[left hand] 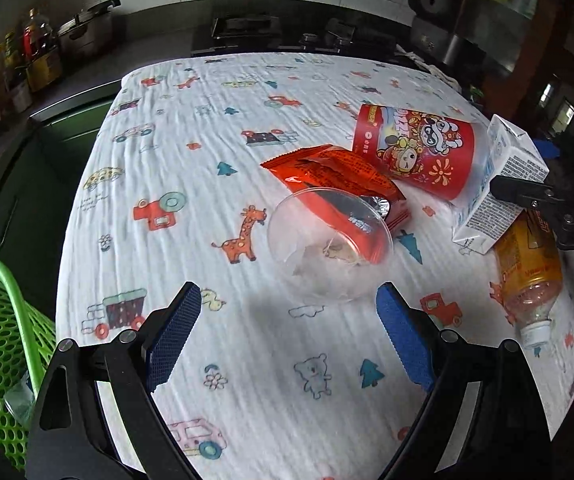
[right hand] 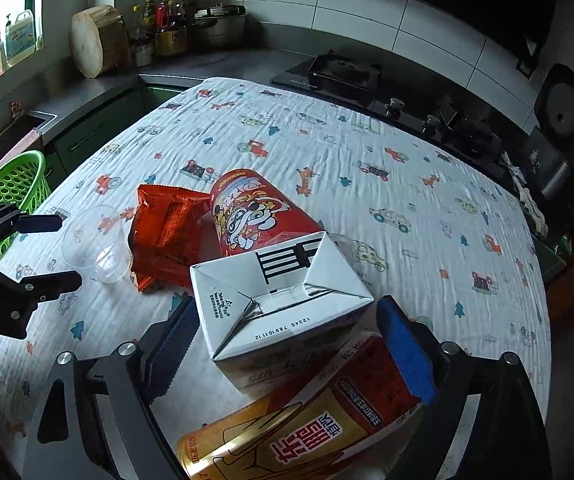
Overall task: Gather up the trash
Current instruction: 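Grasp the clear plastic cup with the left tool while the right tool grasps the white carton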
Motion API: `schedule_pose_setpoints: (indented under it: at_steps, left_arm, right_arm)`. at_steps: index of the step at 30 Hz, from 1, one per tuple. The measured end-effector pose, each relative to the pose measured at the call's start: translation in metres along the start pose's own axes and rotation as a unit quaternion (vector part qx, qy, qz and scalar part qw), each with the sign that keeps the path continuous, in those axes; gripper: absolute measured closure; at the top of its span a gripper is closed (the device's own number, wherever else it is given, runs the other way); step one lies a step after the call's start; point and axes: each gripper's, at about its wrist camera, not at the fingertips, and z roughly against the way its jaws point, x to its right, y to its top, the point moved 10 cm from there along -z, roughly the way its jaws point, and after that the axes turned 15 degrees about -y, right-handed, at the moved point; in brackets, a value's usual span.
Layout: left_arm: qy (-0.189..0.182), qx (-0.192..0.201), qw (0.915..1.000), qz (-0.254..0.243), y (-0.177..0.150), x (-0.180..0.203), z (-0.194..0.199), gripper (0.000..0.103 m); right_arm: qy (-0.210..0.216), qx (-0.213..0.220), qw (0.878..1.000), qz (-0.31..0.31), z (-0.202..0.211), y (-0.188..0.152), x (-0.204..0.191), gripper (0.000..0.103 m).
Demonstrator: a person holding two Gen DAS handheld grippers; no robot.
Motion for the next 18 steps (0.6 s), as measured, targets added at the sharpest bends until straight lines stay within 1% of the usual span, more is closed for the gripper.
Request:
schedule_pose_setpoints:
  at_steps: [1, 2, 6, 8, 9, 11, 13, 18]
  left_arm:
    - [-0.004, 0.000, 1.0000, -0.005, 0.002, 0.003, -0.003, 0.015]
    - [-0.005, -0.001, 0.9999, -0.011, 0.005, 0.006, -0.007, 0.015]
    - [0.003, -0.002, 0.9994, -0.034, 0.011, 0.012, -0.016, 0.015]
    - [0.002, 0.002, 0.9991, -0.042, 0.013, 0.016, -0.019, 0.017]
    - [-0.002, 0.004, 0.9990, -0.045, 0.013, 0.017, -0.019, 0.020]
    - [-0.012, 0.001, 0.9990, -0.043, 0.011, 0.019, -0.022, 0.035]
    - [-0.021, -0.001, 0.9991, -0.037, 0.009, 0.019, -0.024, 0.044]
    - [-0.024, 0.011, 0.9991, -0.034, 0.006, 0.018, -0.015, 0.044]
  right_arm:
    - [0.003, 0.000, 1.000, -0.002, 0.000, 0.000, 0.000, 0.026]
    - [0.008, -0.001, 1.000, -0.004, 0.000, -0.001, 0.000, 0.031]
    - [0.006, 0.001, 1.000, -0.003, 0.002, -0.001, 0.001, 0.031]
    - [0.006, 0.002, 1.000, -0.004, 0.003, -0.002, 0.002, 0.031]
    - [0.006, 0.002, 1.000, -0.005, 0.004, -0.001, 0.003, 0.031]
    - [0.006, 0.003, 1.000, -0.007, 0.008, -0.001, 0.004, 0.031]
    - [0.008, 0.007, 1.000, -0.011, 0.014, -0.001, 0.006, 0.031]
    - [0.015, 0.019, 1.000, -0.015, 0.034, 0.002, 0.005, 0.031]
